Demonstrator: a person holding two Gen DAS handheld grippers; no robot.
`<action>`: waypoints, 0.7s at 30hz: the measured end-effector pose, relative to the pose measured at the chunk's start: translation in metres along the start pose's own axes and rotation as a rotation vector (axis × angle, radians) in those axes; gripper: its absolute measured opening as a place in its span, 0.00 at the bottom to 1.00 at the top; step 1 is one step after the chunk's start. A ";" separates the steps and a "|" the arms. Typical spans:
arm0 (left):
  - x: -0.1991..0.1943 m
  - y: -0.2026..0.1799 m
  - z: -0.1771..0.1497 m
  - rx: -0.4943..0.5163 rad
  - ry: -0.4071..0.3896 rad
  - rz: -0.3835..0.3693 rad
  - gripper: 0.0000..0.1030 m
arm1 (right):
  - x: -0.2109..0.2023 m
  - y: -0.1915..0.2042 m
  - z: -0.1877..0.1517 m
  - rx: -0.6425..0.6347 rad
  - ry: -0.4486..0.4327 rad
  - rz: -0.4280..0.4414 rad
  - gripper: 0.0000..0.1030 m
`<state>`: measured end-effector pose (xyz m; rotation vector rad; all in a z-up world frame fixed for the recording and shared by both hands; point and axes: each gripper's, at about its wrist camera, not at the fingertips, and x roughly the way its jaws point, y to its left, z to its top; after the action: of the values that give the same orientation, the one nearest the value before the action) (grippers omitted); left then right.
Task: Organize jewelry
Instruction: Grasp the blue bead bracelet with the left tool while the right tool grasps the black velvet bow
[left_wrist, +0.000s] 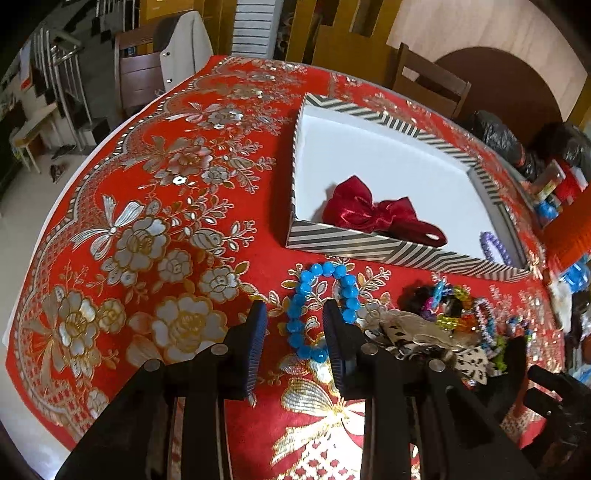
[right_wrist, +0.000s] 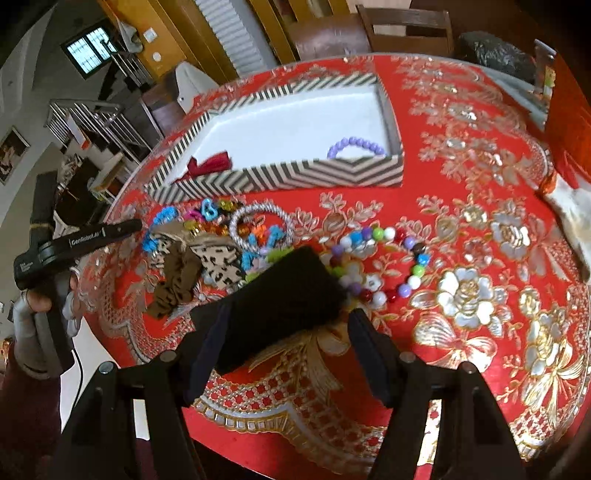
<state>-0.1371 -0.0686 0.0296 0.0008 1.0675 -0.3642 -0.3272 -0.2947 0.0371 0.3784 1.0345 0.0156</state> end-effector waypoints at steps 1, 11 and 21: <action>0.002 -0.001 0.000 0.006 0.002 0.005 0.25 | 0.003 0.000 0.001 0.004 0.004 0.001 0.69; 0.018 -0.006 0.005 0.017 0.014 0.025 0.24 | 0.030 0.013 0.011 0.001 0.004 -0.031 0.66; -0.007 -0.004 0.006 0.029 -0.022 -0.075 0.04 | -0.007 0.020 0.008 -0.095 -0.107 0.000 0.11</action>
<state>-0.1358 -0.0709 0.0392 -0.0174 1.0419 -0.4471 -0.3208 -0.2798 0.0523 0.2896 0.9249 0.0445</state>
